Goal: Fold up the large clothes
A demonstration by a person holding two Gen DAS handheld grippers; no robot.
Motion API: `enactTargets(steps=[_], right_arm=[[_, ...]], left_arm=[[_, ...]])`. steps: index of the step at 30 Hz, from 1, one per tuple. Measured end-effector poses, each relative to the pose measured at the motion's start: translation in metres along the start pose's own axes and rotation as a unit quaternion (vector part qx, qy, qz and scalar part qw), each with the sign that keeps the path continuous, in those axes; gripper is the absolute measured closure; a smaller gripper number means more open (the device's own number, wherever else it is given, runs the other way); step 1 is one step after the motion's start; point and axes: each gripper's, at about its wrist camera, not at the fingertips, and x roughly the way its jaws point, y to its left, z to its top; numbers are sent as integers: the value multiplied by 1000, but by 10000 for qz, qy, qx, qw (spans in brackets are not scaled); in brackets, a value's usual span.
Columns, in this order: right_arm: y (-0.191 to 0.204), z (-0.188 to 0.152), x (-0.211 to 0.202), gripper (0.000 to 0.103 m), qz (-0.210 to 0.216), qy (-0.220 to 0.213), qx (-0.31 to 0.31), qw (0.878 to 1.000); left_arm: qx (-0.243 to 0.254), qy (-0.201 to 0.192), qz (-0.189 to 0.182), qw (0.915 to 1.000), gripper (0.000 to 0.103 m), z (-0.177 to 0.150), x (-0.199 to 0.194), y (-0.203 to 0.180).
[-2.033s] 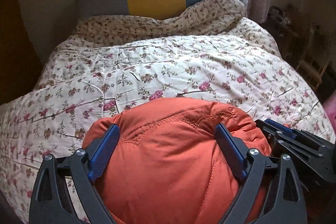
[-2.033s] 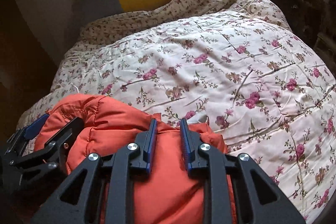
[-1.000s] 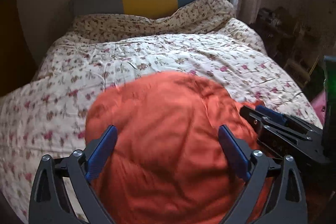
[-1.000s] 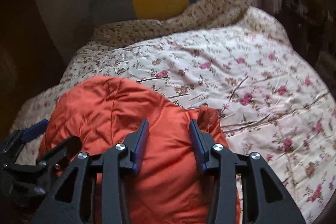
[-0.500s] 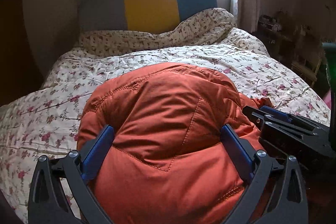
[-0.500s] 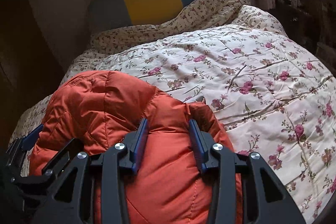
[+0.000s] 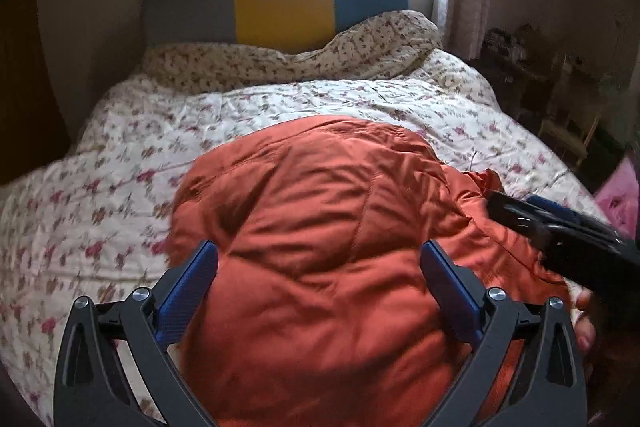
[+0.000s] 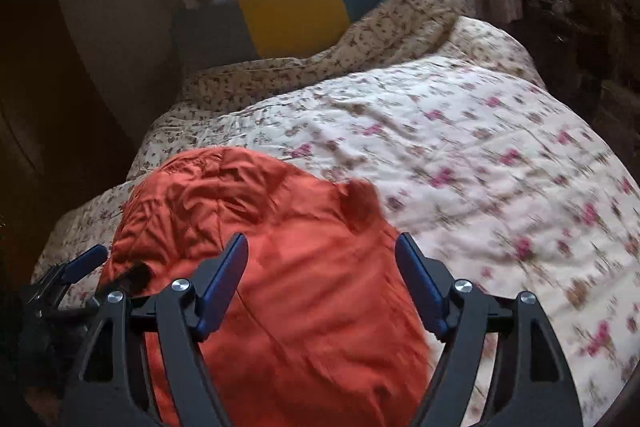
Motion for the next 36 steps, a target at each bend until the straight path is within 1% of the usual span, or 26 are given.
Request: enactTargets(steps=[3,5,6,8,11,13,15,17,19,20,23,25,27,28,29,30,32,36], right_arm=[[-20,-14,-15,27,125,292,359,9988],[-30,-23,-17,27,241,482,530,9971],[-34,-28,-17,25,321,596,612,9958],[-37,-35,-17,22,431,680,670,9945],[-37,-40,-14,21,568,810,733,9924],[-38,-42,-7,21,710,997,853,9888],[-41,-43,1,21,879,1218,1030,9833],[-45,-44,7,17,980,1350,1141,9794],[-48,-44,12,16,1092,1468,1215,9756],[-51,-45,15,16,1191,1562,1269,9723],[-56,-43,25,16,1456,1725,1375,9644],[-58,-42,28,16,1565,1772,1337,9624],[-60,-42,33,16,1666,1804,1307,9605],[-59,-42,34,17,1695,1812,1304,9599],[-58,-42,37,18,1728,1822,1295,9593],[-57,-41,39,26,1771,1828,1285,9585],[-55,-41,41,36,1968,1820,1336,9541],[-50,-46,29,47,1978,1728,1235,9570]], left_arm=[[-441,61,-21,9990,3,-9,-16,27],[-728,142,-52,9972,3,-18,-21,45],[-880,177,-149,9958,3,-24,-23,53],[-1234,234,-381,9914,3,-38,-28,72],[-1483,327,-774,9854,3,-53,-30,83],[-1539,411,-1030,9818,3,-59,-30,85],[-1458,588,-1266,9794,3,-61,-27,81],[-1326,703,-1496,9773,3,-61,-25,75],[-1257,785,-1589,9761,3,-60,-23,72],[-1285,835,-1655,9742,3,-61,-21,72],[-1511,1034,-1879,9650,3,-65,-12,75],[-1600,1083,-1958,9614,3,-69,-9,75],[-1543,1093,-1983,9617,3,-69,-10,74],[-1454,1090,-1983,9631,3,-69,-11,71],[-1402,1092,-1965,9643,3,-70,-11,69],[-1363,1088,-1933,9655,3,-70,-12,68],[-1343,1067,-1864,9674,4,-69,-13,66],[-1184,877,-1767,9732,17,-68,-20,64]])
